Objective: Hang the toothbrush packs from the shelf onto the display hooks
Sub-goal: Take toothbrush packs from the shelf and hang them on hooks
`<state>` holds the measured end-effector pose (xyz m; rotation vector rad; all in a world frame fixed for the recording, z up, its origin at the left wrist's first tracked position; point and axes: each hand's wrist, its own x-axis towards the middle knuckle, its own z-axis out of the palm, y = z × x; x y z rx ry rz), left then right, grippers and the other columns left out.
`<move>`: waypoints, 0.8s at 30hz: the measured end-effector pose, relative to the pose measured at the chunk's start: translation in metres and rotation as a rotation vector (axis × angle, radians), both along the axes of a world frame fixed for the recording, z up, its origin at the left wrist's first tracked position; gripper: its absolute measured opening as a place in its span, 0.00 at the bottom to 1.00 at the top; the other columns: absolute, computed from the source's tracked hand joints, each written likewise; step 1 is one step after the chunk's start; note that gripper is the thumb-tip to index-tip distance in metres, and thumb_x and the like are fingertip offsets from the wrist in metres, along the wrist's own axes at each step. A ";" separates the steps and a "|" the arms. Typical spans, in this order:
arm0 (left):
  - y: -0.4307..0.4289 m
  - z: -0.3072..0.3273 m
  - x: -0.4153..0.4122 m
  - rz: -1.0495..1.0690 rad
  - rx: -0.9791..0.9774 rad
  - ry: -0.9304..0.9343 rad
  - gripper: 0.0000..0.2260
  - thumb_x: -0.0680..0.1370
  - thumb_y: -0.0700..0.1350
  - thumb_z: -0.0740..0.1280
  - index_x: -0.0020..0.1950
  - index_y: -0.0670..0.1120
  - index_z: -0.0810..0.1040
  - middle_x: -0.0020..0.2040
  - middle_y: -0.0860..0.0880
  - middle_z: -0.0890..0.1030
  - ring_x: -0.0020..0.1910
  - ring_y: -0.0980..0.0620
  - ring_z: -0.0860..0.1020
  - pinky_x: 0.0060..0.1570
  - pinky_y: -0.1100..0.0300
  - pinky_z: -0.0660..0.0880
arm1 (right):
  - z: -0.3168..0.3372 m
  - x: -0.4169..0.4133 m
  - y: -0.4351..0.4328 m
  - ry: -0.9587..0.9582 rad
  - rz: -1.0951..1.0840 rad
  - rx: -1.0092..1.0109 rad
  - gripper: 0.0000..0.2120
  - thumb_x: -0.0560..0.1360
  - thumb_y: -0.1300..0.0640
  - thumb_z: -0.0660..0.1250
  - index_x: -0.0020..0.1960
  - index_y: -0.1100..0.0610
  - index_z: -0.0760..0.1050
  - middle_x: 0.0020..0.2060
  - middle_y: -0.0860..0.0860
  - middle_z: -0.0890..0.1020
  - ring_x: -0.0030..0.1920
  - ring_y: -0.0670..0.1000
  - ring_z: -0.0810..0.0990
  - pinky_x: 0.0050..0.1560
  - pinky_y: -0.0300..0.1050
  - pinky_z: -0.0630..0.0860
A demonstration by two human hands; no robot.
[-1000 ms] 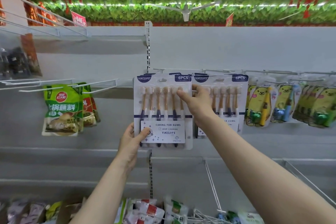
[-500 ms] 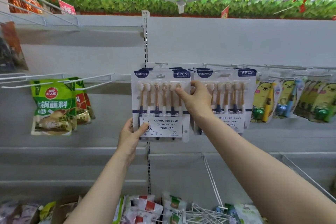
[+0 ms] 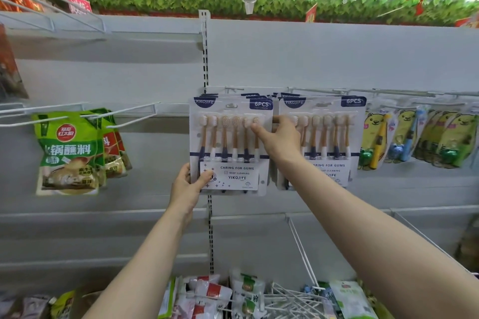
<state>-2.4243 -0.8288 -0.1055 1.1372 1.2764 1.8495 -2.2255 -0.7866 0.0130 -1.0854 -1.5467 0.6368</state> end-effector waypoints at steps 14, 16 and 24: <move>-0.018 0.007 0.006 0.095 -0.135 0.100 0.19 0.76 0.45 0.73 0.65 0.46 0.74 0.60 0.48 0.82 0.56 0.53 0.81 0.58 0.56 0.76 | 0.001 0.004 -0.016 -0.059 -0.010 -0.043 0.28 0.76 0.46 0.72 0.70 0.59 0.69 0.64 0.54 0.77 0.62 0.52 0.76 0.57 0.43 0.71; -0.027 0.014 0.010 0.232 -0.219 0.168 0.30 0.74 0.50 0.75 0.73 0.45 0.69 0.68 0.47 0.75 0.66 0.48 0.74 0.65 0.52 0.71 | 0.001 0.013 -0.024 -0.104 0.012 -0.037 0.29 0.76 0.46 0.72 0.70 0.59 0.67 0.65 0.55 0.76 0.65 0.55 0.75 0.59 0.45 0.70; -0.083 0.074 0.101 0.489 -0.174 0.536 0.29 0.72 0.52 0.75 0.70 0.51 0.69 0.69 0.47 0.72 0.70 0.45 0.68 0.69 0.46 0.68 | 0.018 0.126 -0.068 -0.396 0.110 0.045 0.32 0.75 0.45 0.72 0.73 0.57 0.67 0.68 0.52 0.75 0.66 0.53 0.75 0.63 0.50 0.75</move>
